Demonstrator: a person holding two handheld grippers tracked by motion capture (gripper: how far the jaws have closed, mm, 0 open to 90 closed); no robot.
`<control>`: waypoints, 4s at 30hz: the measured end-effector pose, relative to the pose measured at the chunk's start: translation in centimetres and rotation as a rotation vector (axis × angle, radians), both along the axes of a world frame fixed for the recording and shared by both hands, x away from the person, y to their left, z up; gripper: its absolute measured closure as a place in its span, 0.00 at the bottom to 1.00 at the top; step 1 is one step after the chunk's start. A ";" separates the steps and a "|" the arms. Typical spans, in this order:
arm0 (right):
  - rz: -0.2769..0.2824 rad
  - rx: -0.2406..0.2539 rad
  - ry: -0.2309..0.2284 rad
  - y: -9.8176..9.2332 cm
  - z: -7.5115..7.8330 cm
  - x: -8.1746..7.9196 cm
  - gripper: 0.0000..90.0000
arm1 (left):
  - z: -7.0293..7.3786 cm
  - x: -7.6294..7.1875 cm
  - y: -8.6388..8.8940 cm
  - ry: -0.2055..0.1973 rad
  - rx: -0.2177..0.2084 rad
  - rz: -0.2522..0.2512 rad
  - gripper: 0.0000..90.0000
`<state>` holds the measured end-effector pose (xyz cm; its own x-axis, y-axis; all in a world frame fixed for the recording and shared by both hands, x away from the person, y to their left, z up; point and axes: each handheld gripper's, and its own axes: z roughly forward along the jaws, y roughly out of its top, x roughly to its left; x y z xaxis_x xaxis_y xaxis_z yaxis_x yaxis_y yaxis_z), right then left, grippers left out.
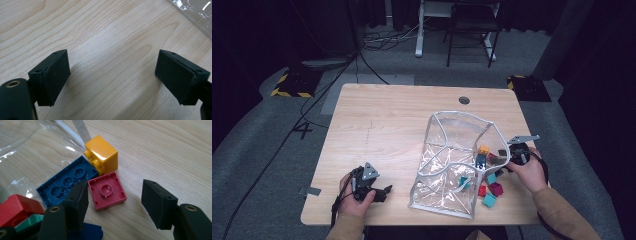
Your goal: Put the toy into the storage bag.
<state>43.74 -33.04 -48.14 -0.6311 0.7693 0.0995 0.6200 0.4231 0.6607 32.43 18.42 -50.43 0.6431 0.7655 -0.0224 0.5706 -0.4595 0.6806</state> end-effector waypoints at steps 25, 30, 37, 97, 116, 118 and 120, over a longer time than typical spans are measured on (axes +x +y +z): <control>0.031 -0.029 -0.043 -0.2 3.4 -0.2 0.66 | 0.0 0.0 0.0 0.000 0.000 0.000 0.14; 0.018 0.001 -0.069 -0.6 5.5 -0.3 0.66 | 0.0 0.0 0.0 0.000 0.000 0.000 0.14; 0.004 0.040 -0.108 -1.2 8.5 -0.2 0.66 | 0.0 0.0 0.0 0.000 0.000 0.000 0.14; 0.269 0.127 -0.195 11.3 19.3 -1.2 0.66 | 0.0 0.1 0.0 0.003 -0.001 -0.010 0.14; 0.324 0.030 -0.060 15.7 15.5 0.1 0.66 | 0.0 0.1 0.0 0.005 -0.004 -0.009 0.14; 0.323 0.012 -0.048 16.0 15.1 0.2 0.66 | 0.0 0.1 0.0 0.004 -0.004 -0.009 0.14; 0.323 -0.006 -0.039 16.1 14.8 0.3 0.66 | 0.0 0.1 0.0 0.005 -0.004 -0.009 0.14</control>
<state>44.00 -16.90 -33.34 -0.8457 0.5295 0.0666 0.4276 0.5976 0.6783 32.50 18.44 -50.44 0.6495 0.7598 -0.0284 0.5698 -0.4617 0.6799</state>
